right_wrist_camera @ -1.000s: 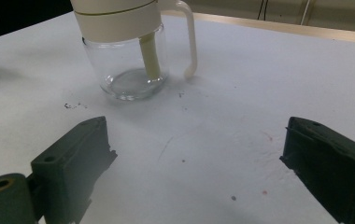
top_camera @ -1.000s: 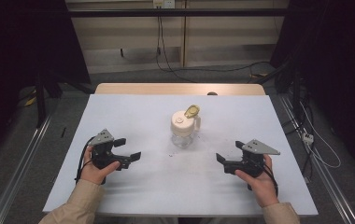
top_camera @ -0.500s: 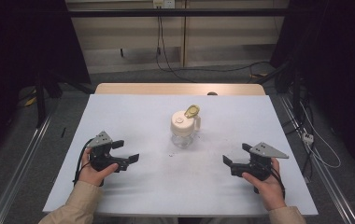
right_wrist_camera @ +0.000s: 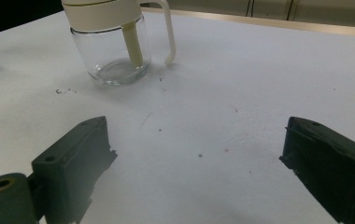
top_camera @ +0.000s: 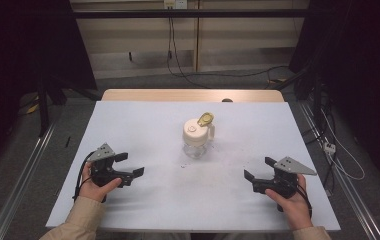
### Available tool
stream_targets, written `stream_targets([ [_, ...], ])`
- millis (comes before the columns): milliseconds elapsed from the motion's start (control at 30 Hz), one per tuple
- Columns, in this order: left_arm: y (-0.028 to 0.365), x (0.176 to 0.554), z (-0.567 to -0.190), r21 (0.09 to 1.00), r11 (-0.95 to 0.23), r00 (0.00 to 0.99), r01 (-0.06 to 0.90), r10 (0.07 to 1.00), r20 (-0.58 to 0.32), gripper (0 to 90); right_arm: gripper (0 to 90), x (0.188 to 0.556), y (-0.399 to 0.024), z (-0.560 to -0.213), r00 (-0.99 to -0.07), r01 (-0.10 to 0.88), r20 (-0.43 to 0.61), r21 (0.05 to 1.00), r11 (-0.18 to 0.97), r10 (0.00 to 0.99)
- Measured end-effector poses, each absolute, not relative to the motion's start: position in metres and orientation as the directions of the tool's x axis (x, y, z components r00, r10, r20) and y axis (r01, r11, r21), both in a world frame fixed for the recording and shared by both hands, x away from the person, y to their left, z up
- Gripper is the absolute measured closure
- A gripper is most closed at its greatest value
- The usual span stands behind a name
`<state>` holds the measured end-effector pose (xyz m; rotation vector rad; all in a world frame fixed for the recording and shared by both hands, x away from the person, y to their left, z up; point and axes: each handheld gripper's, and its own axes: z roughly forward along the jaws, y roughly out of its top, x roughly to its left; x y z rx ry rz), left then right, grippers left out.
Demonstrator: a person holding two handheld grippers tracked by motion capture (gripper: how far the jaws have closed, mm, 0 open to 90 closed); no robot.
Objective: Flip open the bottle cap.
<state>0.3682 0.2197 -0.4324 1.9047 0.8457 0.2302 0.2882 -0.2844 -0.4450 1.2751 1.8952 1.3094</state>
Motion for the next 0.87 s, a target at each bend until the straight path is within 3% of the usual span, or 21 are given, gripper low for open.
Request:
stream_targets([
  [867,0.24,0.36,-0.438,0.857,-0.239,0.719,0.456,0.667,-0.196,7.7,7.2,0.284,-0.284,-0.448,-0.45,0.41,0.071,0.902,0.136,0.89],
])
